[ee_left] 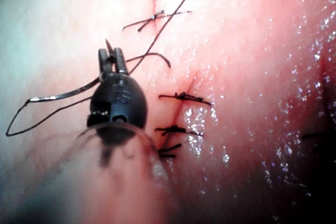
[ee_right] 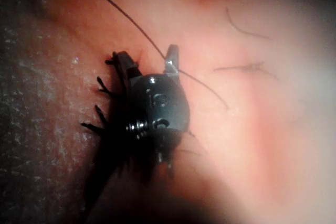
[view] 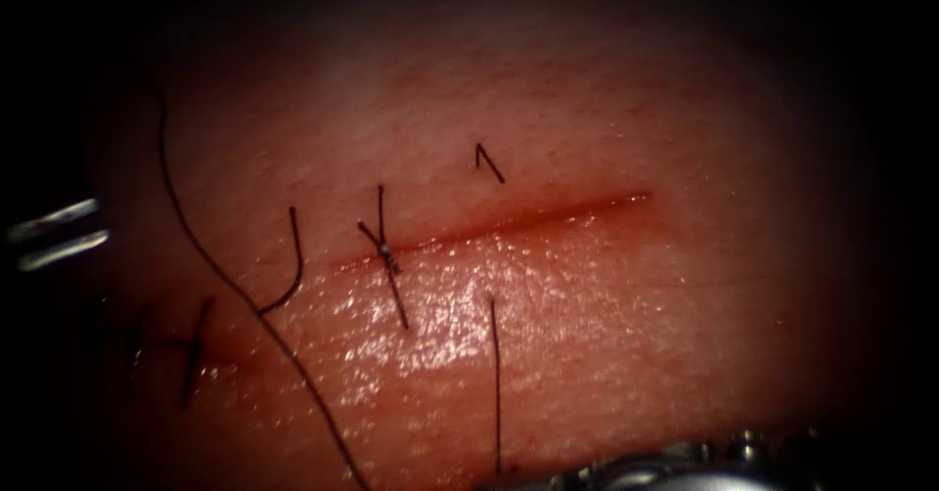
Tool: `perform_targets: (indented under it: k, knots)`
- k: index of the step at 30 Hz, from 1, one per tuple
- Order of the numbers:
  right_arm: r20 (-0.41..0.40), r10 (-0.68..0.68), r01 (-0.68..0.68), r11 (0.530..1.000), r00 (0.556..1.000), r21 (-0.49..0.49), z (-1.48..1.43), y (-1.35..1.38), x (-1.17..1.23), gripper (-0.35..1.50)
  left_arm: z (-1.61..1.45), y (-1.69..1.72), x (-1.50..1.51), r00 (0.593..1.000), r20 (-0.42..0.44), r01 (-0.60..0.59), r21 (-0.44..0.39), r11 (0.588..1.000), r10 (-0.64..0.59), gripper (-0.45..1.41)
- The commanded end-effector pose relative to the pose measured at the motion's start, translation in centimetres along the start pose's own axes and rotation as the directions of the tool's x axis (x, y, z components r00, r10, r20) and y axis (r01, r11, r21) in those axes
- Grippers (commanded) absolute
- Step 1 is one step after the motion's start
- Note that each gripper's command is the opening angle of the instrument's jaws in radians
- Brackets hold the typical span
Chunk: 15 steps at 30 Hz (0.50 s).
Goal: Wound Closure
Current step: Repeatedly grasp and pull suture through wound with right end-effector until short tail remains, then gently pull to lengthen tail with right grippers
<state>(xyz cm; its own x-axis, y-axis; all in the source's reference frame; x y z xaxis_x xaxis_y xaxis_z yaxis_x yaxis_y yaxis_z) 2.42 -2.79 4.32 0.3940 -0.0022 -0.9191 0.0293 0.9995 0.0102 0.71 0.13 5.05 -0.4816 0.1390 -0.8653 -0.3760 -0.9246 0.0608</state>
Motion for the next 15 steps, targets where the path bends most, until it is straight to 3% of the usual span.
perform_targets:
  k: [1,5,8,12,15]
  knots:
    - [-0.025,-0.012,0.012,1.0,1.0,-0.021,-0.06,0.14,-0.05,1.31,0.09,-0.01,-0.03,1.0,-0.001,-0.003,-0.002,1.0,0.003,-0.45]
    - [-0.106,-0.011,0.003,0.997,0.994,-0.073,-0.44,0.33,-0.07,1.4,0.11,-0.01,-0.05,1.0,0.002,0.001,-0.005,1.0,-0.001,-0.45]
    - [-0.099,-0.031,0.022,0.996,0.995,-0.089,-0.79,0.56,-0.08,1.3,0.11,-0.01,-0.05,1.0,0.002,0.001,-0.005,1.0,-0.001,-0.45]
    - [-0.101,-0.035,0.023,0.994,0.994,-0.111,-0.93,0.8,-0.1,1.28,0.12,0.0,-0.05,1.0,0.004,0.0,-0.006,1.0,0.0,-0.45]
    - [-0.092,-0.031,0.018,0.99,0.995,-0.138,-0.88,1.03,-0.12,1.23,0.13,0.01,-0.04,1.0,0.004,0.0,-0.008,1.0,0.0,-0.45]
